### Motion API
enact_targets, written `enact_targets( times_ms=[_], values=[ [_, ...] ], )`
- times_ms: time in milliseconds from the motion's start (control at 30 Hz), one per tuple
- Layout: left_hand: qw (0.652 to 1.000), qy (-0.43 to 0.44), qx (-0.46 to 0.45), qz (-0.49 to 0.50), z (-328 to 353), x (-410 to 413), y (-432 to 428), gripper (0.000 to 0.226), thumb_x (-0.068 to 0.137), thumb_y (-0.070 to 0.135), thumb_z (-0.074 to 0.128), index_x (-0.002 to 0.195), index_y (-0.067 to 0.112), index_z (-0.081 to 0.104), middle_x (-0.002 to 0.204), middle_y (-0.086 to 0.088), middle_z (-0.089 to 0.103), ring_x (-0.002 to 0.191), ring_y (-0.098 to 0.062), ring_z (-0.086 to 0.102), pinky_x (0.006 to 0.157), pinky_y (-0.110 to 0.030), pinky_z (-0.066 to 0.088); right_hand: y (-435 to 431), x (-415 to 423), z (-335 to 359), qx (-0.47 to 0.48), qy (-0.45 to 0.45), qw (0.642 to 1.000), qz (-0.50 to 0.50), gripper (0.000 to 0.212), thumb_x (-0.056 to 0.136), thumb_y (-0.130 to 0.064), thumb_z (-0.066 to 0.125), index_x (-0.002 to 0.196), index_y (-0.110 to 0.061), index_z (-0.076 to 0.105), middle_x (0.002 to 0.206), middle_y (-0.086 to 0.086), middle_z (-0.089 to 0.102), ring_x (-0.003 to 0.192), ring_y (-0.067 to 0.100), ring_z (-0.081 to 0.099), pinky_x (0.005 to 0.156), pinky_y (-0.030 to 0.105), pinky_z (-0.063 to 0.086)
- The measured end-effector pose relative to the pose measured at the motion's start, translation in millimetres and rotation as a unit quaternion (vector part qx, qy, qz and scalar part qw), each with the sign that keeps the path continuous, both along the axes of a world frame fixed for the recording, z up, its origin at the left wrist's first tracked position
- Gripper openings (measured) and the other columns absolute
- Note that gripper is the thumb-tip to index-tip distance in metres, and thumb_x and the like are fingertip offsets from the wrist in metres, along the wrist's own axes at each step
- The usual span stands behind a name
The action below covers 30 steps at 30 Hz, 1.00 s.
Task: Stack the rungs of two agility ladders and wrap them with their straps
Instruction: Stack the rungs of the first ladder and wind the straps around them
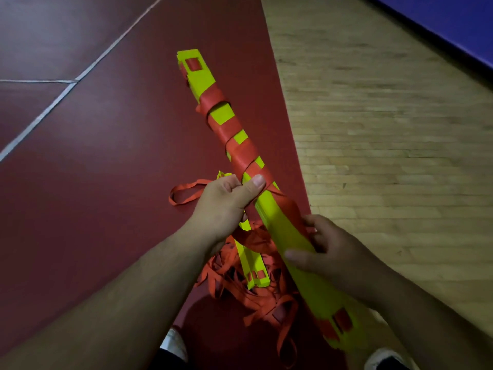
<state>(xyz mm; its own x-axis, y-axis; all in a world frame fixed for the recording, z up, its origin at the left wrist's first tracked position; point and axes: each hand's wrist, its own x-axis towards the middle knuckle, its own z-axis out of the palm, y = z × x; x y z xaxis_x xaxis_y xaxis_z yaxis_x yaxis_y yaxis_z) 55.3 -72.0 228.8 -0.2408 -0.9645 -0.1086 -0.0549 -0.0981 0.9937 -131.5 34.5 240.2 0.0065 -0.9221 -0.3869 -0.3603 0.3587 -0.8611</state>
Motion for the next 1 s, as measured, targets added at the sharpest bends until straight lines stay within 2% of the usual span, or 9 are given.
enact_targets(
  times_ms=[100, 233, 333, 433, 500, 667, 767, 867, 1000],
  values=[
    [1.000, 0.002, -0.005, 0.009, -1.6, -2.2, -1.1, 0.057, 0.083, 0.047, 0.071, 0.082, -0.007, 0.054, 0.058, -0.011, 0.040, 0.044, -0.012, 0.038, 0.046, -0.024, 0.030, 1.4, 14.7, -5.3, -0.017, 0.147, 0.989, 0.019, 0.110, 0.053, -0.074, 0.079, 0.148, -0.046, 0.031, 0.121, -0.017, 0.065, 0.106, 0.006, 0.065, 0.091, 0.036, 0.055],
    [0.998, 0.038, -0.017, -0.040, 2.8, -3.6, 0.8, 0.062, 0.086, 0.041, 0.071, 0.099, -0.016, 0.051, 0.075, -0.012, 0.042, 0.045, -0.007, 0.039, 0.044, -0.016, 0.035, 2.2, 19.8, -9.5, -0.061, 0.175, 0.983, -0.009, 0.090, 0.076, -0.044, 0.082, 0.151, -0.029, 0.035, 0.115, -0.007, 0.066, 0.101, 0.014, 0.065, 0.089, 0.037, 0.054],
    [0.994, 0.089, 0.010, -0.059, 6.9, -3.5, 1.0, 0.047, 0.085, 0.043, 0.070, 0.100, 0.001, 0.055, 0.073, -0.011, 0.038, 0.044, -0.004, 0.038, 0.046, -0.017, 0.034, 4.2, 15.5, -3.2, -0.073, 0.171, 0.982, -0.026, 0.080, 0.067, -0.046, 0.074, 0.141, -0.026, 0.049, 0.103, -0.005, 0.069, 0.091, 0.017, 0.067, 0.082, 0.041, 0.056],
    [0.983, 0.154, 0.041, -0.093, 9.8, -1.8, 2.7, 0.055, 0.076, 0.054, 0.076, 0.100, 0.008, 0.057, 0.074, -0.005, 0.052, 0.042, -0.004, 0.036, 0.046, -0.018, 0.033, 7.8, 17.5, 2.7, -0.089, 0.096, 0.991, -0.010, 0.062, 0.055, -0.049, 0.068, 0.115, -0.034, 0.061, 0.085, 0.001, 0.073, 0.073, 0.021, 0.070, 0.068, 0.047, 0.058],
    [0.972, 0.185, 0.041, -0.143, 11.9, 0.2, 4.2, 0.074, 0.061, 0.064, 0.082, 0.107, 0.009, 0.065, 0.095, -0.015, 0.064, 0.042, -0.002, 0.037, 0.048, -0.017, 0.033, 8.1, 16.8, 1.7, -0.084, 0.017, 0.996, 0.002, 0.048, 0.056, -0.043, 0.071, 0.103, -0.042, 0.063, 0.080, 0.002, 0.073, 0.068, 0.025, 0.070, 0.063, 0.049, 0.058],
    [0.958, 0.192, 0.038, -0.210, 15.7, 7.5, 3.1, 0.099, 0.062, 0.059, 0.083, 0.130, -0.006, 0.051, 0.107, -0.020, 0.047, 0.042, 0.000, 0.036, 0.048, -0.020, 0.025, 6.4, 0.8, -2.8, -0.007, -0.205, 0.977, 0.060, 0.042, 0.061, -0.032, 0.076, 0.102, -0.028, 0.069, 0.071, 0.008, 0.064, 0.054, 0.022, 0.060, 0.055, 0.036, 0.048],
    [0.943, 0.226, 0.069, -0.233, 12.3, 8.4, 3.6, 0.084, 0.061, 0.054, 0.086, 0.124, 0.007, 0.056, 0.110, -0.019, 0.046, 0.040, 0.001, 0.037, 0.047, -0.016, 0.028, 5.3, -2.4, -6.6, 0.036, -0.325, 0.939, 0.102, 0.043, 0.068, -0.020, 0.072, 0.109, -0.011, 0.063, 0.069, 0.017, 0.052, 0.049, 0.024, 0.053, 0.052, 0.033, 0.048],
    [0.953, 0.204, 0.047, -0.219, 9.2, 6.1, 3.9, 0.053, 0.061, 0.054, 0.086, 0.098, 0.022, 0.067, 0.073, -0.008, 0.051, 0.039, -0.001, 0.037, 0.045, -0.016, 0.032, 4.4, -4.7, -8.3, 0.065, -0.371, 0.919, 0.120, 0.049, 0.071, -0.019, 0.071, 0.116, -0.005, 0.061, 0.074, 0.013, 0.056, 0.052, 0.022, 0.057, 0.052, 0.032, 0.050],
    [0.985, 0.124, 0.007, -0.124, 9.5, 1.1, 3.1, 0.027, 0.087, 0.037, 0.071, 0.098, 0.015, 0.060, 0.054, 0.011, 0.052, 0.039, -0.001, 0.040, 0.043, -0.017, 0.032, 1.2, -8.4, -0.9, 0.029, -0.230, 0.970, 0.075, 0.041, 0.069, -0.033, 0.072, 0.109, -0.025, 0.072, 0.093, 0.013, 0.072, 0.076, 0.027, 0.070, 0.062, 0.038, 0.056]
  ],
)
